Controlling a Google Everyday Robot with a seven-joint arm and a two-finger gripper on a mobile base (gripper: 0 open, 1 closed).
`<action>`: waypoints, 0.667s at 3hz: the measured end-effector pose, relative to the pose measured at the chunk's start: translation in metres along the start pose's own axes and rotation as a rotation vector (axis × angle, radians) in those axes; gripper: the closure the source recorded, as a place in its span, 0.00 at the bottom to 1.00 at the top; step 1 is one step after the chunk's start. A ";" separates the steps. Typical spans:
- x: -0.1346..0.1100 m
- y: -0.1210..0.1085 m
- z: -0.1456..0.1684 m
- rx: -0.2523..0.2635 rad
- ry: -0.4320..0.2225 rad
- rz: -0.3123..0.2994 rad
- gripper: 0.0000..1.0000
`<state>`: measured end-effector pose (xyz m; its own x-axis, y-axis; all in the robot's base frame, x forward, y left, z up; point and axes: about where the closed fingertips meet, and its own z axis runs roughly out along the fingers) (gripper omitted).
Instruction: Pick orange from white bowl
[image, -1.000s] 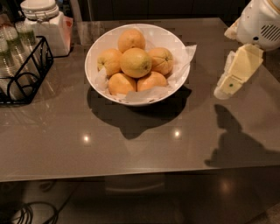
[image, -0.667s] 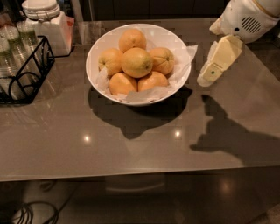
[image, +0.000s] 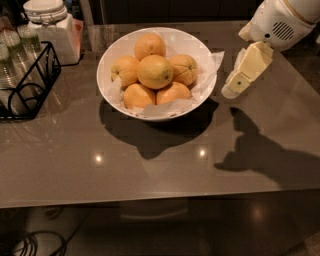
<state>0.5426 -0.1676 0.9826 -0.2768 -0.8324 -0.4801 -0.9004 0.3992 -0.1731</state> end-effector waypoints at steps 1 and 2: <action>-0.022 -0.005 0.021 -0.029 -0.098 0.022 0.00; -0.056 -0.007 0.038 -0.064 -0.168 -0.006 0.00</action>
Offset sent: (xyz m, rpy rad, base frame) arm 0.0565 0.1034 -0.0014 0.2527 -0.0300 0.1362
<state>0.5769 -0.1092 0.9774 -0.2164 -0.7567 -0.6169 -0.9229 0.3647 -0.1236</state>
